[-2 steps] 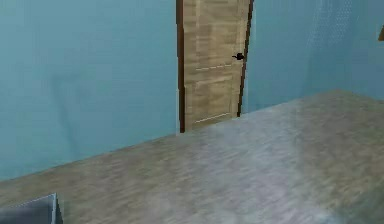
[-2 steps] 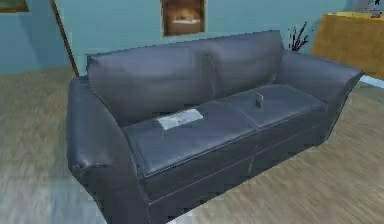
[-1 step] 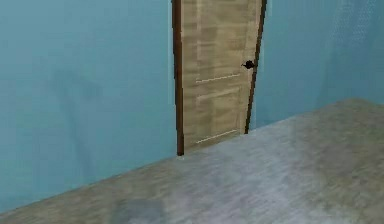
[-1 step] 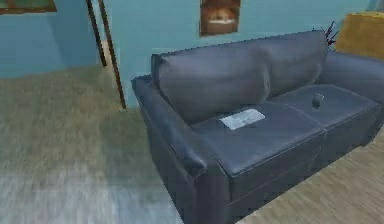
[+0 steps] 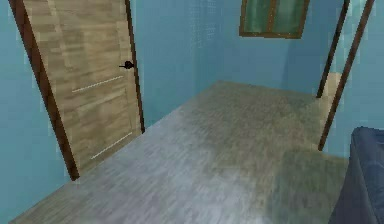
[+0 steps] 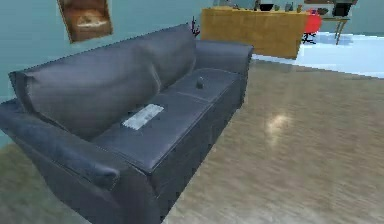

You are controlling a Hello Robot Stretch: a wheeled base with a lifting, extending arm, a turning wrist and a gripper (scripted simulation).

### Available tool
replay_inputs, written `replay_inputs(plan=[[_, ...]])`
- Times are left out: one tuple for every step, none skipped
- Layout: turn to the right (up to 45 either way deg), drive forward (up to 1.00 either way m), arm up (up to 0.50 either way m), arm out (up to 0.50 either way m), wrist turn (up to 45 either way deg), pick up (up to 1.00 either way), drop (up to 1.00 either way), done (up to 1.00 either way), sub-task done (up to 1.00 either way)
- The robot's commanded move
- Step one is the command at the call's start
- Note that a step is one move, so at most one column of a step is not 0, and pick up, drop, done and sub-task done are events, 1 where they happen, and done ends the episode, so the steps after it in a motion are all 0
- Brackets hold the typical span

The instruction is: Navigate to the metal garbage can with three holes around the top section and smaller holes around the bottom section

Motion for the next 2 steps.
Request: replay_inputs(plan=[[0.0, 0.35, 0.0, 0.0, 0.0, 0.0, 0.0, 0.0, 0.0], [27.0, 0.0, 0.0, 0.0, 0.0, 0.0, 0.0, 0.0, 0.0]])
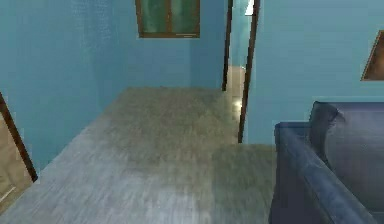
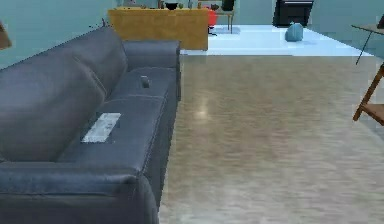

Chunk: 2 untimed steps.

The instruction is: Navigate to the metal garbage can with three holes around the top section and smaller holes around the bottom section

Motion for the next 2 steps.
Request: replay_inputs(plan=[[0.0, 1.0, 0.0, 0.0, 0.0, 0.0, 0.0, 0.0, 0.0], [3.0, 0.0, 0.0, 0.0, 0.0, 0.0, 0.0, 0.0, 0.0]])
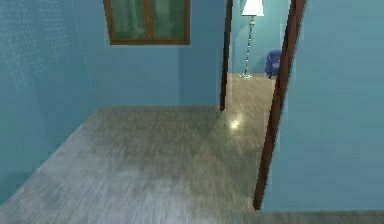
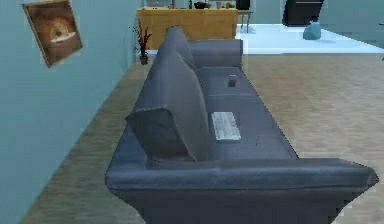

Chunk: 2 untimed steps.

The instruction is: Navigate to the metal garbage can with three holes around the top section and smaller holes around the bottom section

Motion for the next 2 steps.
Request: replay_inputs(plan=[[0.0, 1.0, 0.0, 0.0, 0.0, 0.0, 0.0, 0.0, 0.0], [3.0, 0.0, 0.0, 0.0, 0.0, 0.0, 0.0, 0.0, 0.0]])
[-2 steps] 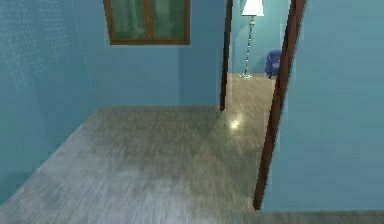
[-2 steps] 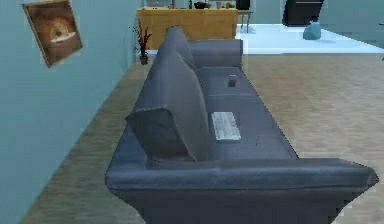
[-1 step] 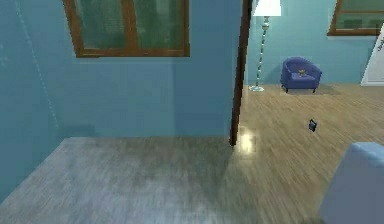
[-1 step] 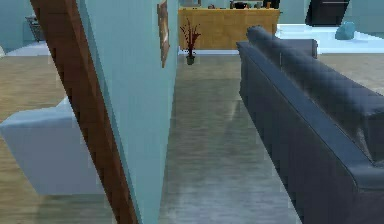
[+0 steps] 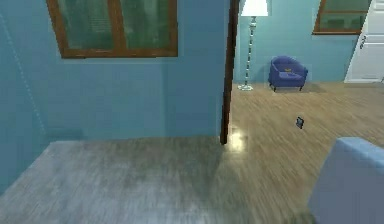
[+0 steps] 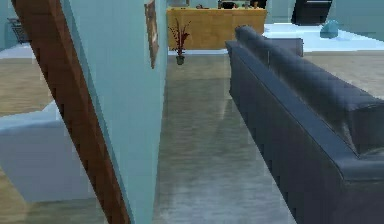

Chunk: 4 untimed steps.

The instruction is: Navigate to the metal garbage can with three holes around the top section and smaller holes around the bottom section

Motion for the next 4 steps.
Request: replay_inputs(plan=[[0.0, 0.35, 0.0, 0.0, 0.0, 0.0, 0.0, 0.0, 0.0], [-42.0, 0.0, 0.0, 0.0, 0.0, 0.0, 0.0, 0.0, 0.0], [0.0, 0.15, 0.0, 0.0, 0.0, 0.0, 0.0, 0.0, 0.0], [45.0, 0.0, 0.0, 0.0, 0.0, 0.0, 0.0, 0.0, 0.0]])
